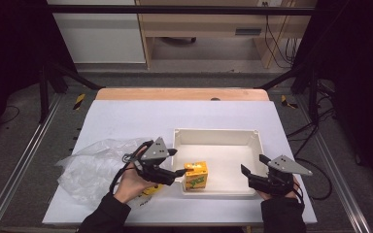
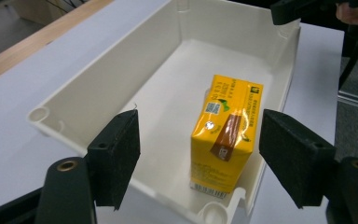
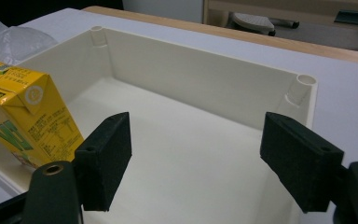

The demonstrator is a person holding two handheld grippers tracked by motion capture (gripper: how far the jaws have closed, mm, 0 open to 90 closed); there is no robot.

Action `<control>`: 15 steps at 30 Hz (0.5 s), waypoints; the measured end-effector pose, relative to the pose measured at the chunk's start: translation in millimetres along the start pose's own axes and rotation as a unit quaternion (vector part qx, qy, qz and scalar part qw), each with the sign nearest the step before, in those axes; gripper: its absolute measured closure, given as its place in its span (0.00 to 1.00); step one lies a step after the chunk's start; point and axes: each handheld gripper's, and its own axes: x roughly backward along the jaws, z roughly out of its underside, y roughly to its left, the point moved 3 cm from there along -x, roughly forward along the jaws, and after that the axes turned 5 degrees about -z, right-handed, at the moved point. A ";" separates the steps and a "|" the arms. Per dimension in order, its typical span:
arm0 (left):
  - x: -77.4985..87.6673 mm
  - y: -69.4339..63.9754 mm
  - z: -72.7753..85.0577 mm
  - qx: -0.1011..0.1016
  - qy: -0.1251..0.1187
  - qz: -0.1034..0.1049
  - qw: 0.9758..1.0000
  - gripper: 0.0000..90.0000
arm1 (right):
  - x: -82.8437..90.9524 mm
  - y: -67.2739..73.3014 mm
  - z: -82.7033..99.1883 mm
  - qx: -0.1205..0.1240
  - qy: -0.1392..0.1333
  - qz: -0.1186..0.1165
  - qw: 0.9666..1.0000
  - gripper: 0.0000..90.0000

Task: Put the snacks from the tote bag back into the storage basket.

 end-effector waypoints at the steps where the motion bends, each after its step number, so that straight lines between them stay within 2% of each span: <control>1: 4.2 1.8 1.3 0.002 -0.002 -0.007 1.000 0.32 | 0.0 -0.5 0.2 0.000 0.000 0.000 1.000 0.27; 7: 27.7 12.5 13.7 0.023 -0.013 -0.052 0.998 0.31 | 1.1 -2.3 0.7 -0.004 0.000 0.003 1.000 0.26; 15: 55.6 26.1 34.2 0.051 -0.030 -0.100 0.993 0.29 | 4.3 -5.5 0.4 -0.007 -0.002 0.010 1.000 0.25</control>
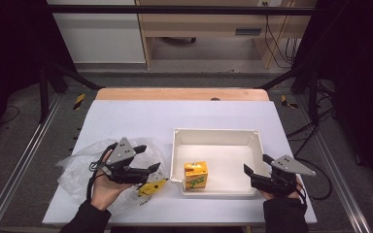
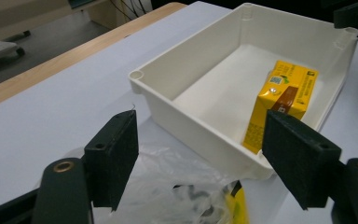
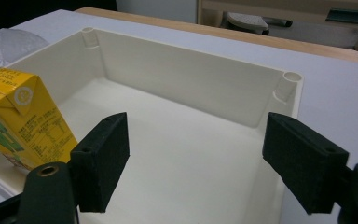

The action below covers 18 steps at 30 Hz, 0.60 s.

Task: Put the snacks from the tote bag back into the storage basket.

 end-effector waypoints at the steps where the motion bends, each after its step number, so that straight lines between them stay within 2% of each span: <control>1: 2.8 2.3 3.8 0.002 -0.001 -0.006 1.000 0.28 | 0.7 -0.7 0.0 0.000 0.001 0.002 1.000 0.25; 5: 13.5 12.8 22.6 0.014 0.002 -0.030 0.999 0.28 | 4.1 -3.4 -0.5 -0.001 -0.004 0.007 1.000 0.25; 10: 30.6 30.1 42.8 0.040 0.003 -0.059 0.997 0.28 | 6.7 -7.9 0.5 -0.005 -0.005 0.014 1.000 0.24; 14: 45.7 42.8 55.3 0.072 -0.007 -0.085 0.994 0.27 | 9.2 -13.8 2.7 -0.012 -0.001 0.024 1.000 0.24; 18: 56.7 53.1 68.6 0.088 -0.009 -0.108 0.990 0.27 | 11.7 -20.0 5.3 -0.021 -0.001 0.030 0.999 0.24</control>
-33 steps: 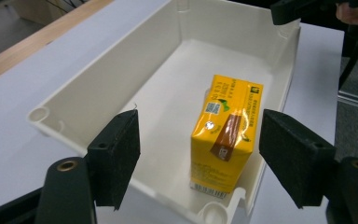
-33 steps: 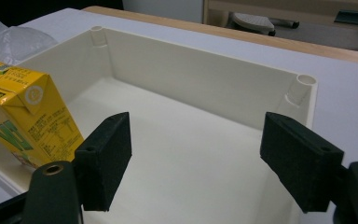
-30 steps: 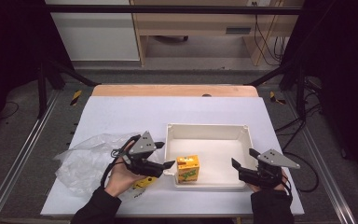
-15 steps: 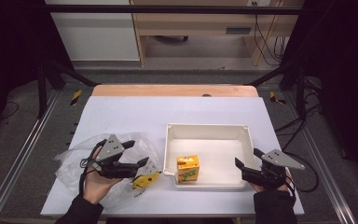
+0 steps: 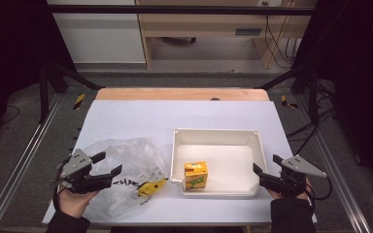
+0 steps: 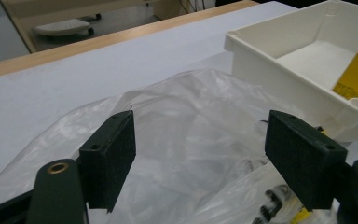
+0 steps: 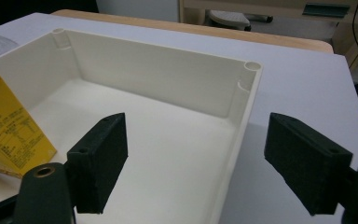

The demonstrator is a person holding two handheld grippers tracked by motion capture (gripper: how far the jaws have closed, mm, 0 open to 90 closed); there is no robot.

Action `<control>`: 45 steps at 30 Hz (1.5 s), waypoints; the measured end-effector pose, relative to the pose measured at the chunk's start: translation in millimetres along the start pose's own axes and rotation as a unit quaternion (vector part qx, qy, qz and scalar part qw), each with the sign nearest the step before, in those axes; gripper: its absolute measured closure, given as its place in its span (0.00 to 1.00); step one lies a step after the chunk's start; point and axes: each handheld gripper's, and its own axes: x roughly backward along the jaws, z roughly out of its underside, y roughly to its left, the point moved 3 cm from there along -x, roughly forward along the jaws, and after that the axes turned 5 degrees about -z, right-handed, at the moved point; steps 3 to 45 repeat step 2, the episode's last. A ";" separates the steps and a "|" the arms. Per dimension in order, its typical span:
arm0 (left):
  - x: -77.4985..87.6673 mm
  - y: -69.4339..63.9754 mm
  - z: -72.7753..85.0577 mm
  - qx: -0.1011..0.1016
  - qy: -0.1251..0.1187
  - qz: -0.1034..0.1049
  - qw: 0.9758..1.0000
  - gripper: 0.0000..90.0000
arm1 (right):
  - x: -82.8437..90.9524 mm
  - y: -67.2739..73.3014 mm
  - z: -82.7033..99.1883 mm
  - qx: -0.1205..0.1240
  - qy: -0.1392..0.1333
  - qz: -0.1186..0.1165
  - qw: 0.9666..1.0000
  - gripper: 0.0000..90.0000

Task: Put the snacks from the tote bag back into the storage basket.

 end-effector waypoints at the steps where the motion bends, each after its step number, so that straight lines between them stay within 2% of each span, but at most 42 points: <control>1: 2.6 5.5 4.6 0.004 0.000 -0.009 1.000 0.26 | 0.3 -1.9 0.6 -0.001 0.000 0.002 1.000 0.24; 45: 2.6 5.5 4.6 0.004 0.000 -0.009 1.000 0.26 | 0.9 -4.1 1.4 -0.003 0.000 0.003 1.000 0.24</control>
